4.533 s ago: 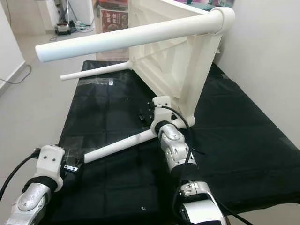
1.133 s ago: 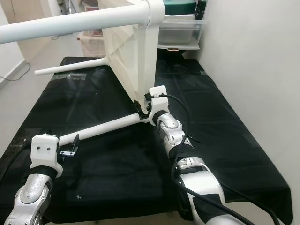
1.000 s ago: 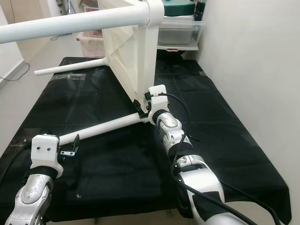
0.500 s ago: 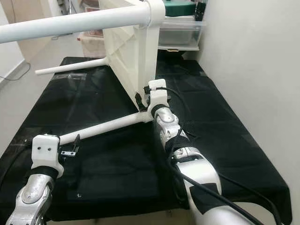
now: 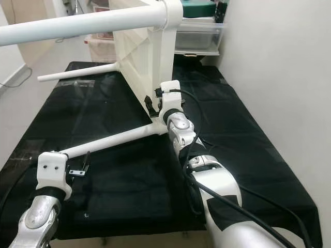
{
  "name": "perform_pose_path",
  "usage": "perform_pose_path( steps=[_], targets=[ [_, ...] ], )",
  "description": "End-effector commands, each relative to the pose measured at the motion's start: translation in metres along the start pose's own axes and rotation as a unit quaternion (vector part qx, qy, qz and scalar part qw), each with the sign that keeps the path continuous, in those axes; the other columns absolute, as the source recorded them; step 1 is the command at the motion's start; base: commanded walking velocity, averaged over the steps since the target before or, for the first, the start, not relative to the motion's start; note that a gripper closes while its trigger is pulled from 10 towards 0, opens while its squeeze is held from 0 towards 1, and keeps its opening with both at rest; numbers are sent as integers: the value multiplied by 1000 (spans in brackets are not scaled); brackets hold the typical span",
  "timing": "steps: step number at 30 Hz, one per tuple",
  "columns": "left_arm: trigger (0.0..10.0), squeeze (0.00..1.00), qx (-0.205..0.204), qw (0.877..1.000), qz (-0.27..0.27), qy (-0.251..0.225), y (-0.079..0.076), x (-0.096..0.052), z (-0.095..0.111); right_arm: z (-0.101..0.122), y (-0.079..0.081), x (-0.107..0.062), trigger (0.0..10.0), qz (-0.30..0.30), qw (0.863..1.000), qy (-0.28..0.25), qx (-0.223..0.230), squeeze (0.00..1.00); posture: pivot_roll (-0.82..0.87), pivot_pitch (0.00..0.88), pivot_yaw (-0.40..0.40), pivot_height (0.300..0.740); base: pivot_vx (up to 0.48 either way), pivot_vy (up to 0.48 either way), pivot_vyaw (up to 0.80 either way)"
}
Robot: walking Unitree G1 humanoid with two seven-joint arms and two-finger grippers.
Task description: Building children table
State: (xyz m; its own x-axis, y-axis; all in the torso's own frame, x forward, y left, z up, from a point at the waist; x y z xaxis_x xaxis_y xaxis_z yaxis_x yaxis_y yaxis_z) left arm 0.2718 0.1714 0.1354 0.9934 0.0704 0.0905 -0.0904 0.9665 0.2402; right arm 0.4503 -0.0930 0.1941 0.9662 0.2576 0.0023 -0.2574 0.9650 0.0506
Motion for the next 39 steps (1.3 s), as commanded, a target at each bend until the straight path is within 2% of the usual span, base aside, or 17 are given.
perform_pose_path(
  steps=[1, 3, 4, 9, 16, 18, 19, 20, 21, 30, 39],
  targets=[
    [10000, 0, 1, 1000, -5, 5, -3, -2, 0, 1, 6, 1, 10000, 16, 1000, 2, -13, 0, 155, 0, -110, 740, 0, 0, 0],
    [10000, 0, 1, 1000, -9, 11, -4, -9, -1, -2, 5, 0, 10000, 16, 1000, 6, -14, 0, 155, 0, -104, 740, 0, 0, 0],
    [10000, 0, 1, 1000, -14, 20, -6, -18, -2, -5, 2, -1, 10000, 17, 1000, 8, -14, 0, 154, 0, -99, 740, 0, 0, 0],
    [10000, 0, -1, 999, -19, 32, -6, -25, -4, -6, 2, -2, 10000, 23, 1000, 9, -10, 0, 153, 0, -96, 740, 0, 0, 0],
    [10000, 0, 0, 998, -28, 48, -1, -50, 6, 1, 14, 0, 10000, 68, 998, -2, -9, 0, 176, 3, -98, 740, 0, 0, 0],
    [10000, 0, 0, 998, -28, 48, -1, -50, 6, 1, 14, 0, 10000, 68, 998, -2, -9, 0, 176, 3, -98, 740, 0, 0, 0],
    [10000, 0, -3, 998, -30, 51, -1, -53, 8, 3, 17, 0, 10000, 73, 997, -3, -7, 0, 187, 59, -98, 740, 0, 0, 0],
    [10000, 0, -3, 998, -30, 51, -1, -53, 8, 3, 17, 0, 10000, 73, 997, -3, -7, 0, 187, 59, -98, 740, 0, 0, 0],
    [10000, 0, -6, 998, -35, 56, -3, -61, 14, 5, 22, 1, 10000, 82, 997, -5, -4, 0, 196, 90, -97, 740, 0, 0, 0],
    [10000, 0, -22, 997, -52, 56, -12, -76, 36, 2, 28, 3, 10000, 76, 997, 7, -5, 0, 208, 171, -102, 740, 0, 0, 0],
    [10000, 0, -25, 995, -53, 76, -12, -88, 36, 0, 30, 4, 10000, 66, 998, 12, -5, 0, 221, 206, -114, 740, 0, 0, 0]
  ],
)
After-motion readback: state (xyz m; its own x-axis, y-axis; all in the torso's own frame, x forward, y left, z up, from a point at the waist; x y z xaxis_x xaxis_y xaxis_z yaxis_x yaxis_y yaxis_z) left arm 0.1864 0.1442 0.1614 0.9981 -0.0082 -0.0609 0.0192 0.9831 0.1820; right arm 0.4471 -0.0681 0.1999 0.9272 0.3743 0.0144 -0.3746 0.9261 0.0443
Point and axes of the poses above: a point about 5 cm out from each wrist's last joint towards the gripper, its own x axis pointing out of the wrist towards the gripper, its own z axis along the axis of the wrist's last joint, y = z × x, the point moved 4 cm from there along x, pointing out of the wrist towards the gripper, and after that the axes turned 6 degrees about x, right-handed, at the moved point
